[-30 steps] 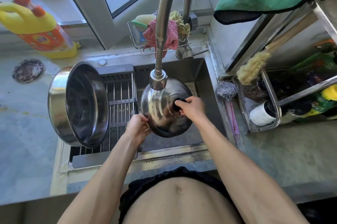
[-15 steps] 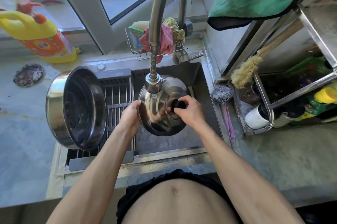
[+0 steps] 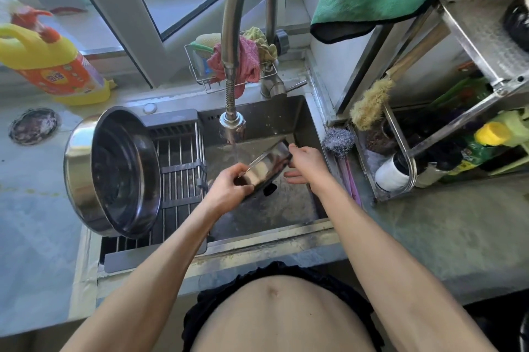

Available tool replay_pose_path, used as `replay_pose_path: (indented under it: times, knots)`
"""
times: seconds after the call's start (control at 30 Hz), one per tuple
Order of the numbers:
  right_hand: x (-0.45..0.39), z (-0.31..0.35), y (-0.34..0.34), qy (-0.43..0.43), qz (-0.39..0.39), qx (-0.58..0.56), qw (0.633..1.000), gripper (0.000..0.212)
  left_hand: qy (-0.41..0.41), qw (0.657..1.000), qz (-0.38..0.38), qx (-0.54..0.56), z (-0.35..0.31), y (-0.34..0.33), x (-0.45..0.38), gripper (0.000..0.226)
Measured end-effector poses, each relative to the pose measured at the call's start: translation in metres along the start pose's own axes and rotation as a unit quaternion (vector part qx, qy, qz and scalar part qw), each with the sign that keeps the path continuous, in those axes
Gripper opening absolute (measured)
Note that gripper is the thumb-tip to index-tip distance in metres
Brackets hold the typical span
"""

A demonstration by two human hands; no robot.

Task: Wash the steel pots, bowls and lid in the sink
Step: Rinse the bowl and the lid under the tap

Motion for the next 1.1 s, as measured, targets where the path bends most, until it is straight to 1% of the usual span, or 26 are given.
replay_pose_path:
  times: [0.17, 0.23, 0.27, 0.33, 0.37, 0.4, 0.47, 0.53, 0.6, 0.67, 0.73, 0.77, 0.83, 0.87, 0.93, 1.03, 1.1]
  knots:
    - [0.004, -0.016, 0.005, -0.051, -0.012, 0.021, 0.998, 0.053, -0.103, 0.984, 0.053, -0.136, -0.011, -0.005, -0.003, 0.033]
    - [0.005, -0.023, 0.007, -0.067, -0.008, 0.028, 0.997, 0.051, -0.149, 0.969, 0.063, -0.188, -0.015, -0.005, -0.002, 0.039]
    - [0.006, -0.027, 0.007, -0.077, -0.002, 0.026, 0.997, 0.045, -0.173, 0.959, 0.068, -0.213, -0.017, -0.004, -0.001, 0.042]
    - [0.009, -0.033, 0.008, -0.099, 0.011, 0.007, 0.995, 0.024, -0.233, 0.931, 0.078, -0.269, -0.016, 0.000, -0.001, 0.048]
    - [0.010, -0.036, 0.007, -0.110, 0.018, -0.011, 0.994, 0.017, -0.263, 0.914, 0.079, -0.298, -0.014, 0.003, -0.001, 0.047]
    - [0.011, -0.040, 0.006, -0.120, 0.021, -0.038, 0.992, 0.015, -0.290, 0.896, 0.079, -0.325, -0.013, 0.006, 0.000, 0.045]
    - [0.014, -0.046, 0.000, -0.138, 0.025, -0.105, 0.985, 0.020, -0.343, 0.862, 0.066, -0.368, -0.010, 0.011, 0.000, 0.039]
    - [0.017, -0.051, -0.009, -0.156, 0.029, -0.170, 0.973, 0.027, -0.379, 0.830, 0.040, -0.409, -0.008, 0.017, -0.002, 0.033]
    - [0.019, -0.053, -0.018, -0.164, 0.027, -0.213, 0.963, 0.034, -0.395, 0.799, 0.018, -0.453, -0.007, 0.023, -0.004, 0.032]
    - [0.020, -0.053, -0.025, -0.164, 0.017, -0.256, 0.953, 0.036, -0.397, 0.785, -0.002, -0.476, -0.004, 0.026, -0.005, 0.034]
    - [0.019, -0.052, -0.028, -0.155, 0.002, -0.281, 0.947, 0.034, -0.383, 0.788, -0.022, -0.482, 0.001, 0.025, -0.006, 0.036]
    - [0.020, -0.050, -0.028, -0.142, -0.004, -0.285, 0.948, 0.034, -0.367, 0.795, -0.031, -0.482, 0.004, 0.024, -0.007, 0.035]
    - [0.022, -0.048, -0.026, -0.111, -0.014, -0.275, 0.955, 0.035, -0.319, 0.816, -0.042, -0.480, 0.014, 0.020, -0.009, 0.031]
    - [0.025, -0.045, -0.024, -0.093, -0.019, -0.265, 0.960, 0.032, -0.298, 0.828, -0.046, -0.473, 0.018, 0.016, -0.010, 0.029]
    - [0.031, -0.041, -0.019, -0.062, -0.034, -0.238, 0.969, 0.029, -0.261, 0.848, -0.046, -0.460, 0.028, 0.007, -0.010, 0.032]
    - [0.041, -0.034, -0.008, -0.005, -0.043, -0.163, 0.986, 0.034, -0.220, 0.854, -0.033, -0.470, 0.035, -0.007, -0.007, 0.043]
    - [0.044, -0.031, -0.001, 0.032, -0.037, -0.111, 0.993, 0.045, -0.196, 0.868, -0.019, -0.456, 0.036, -0.014, -0.004, 0.052]
Point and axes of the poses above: each hand's wrist, its own x-axis away from the middle knuckle, its own y-axis out of the back of the hand, z = x × y, the point moved 1 cm from there along -x, towards the middle knuckle, and after that the axes turned 7 degrees about -z, right-handed, at the moved point
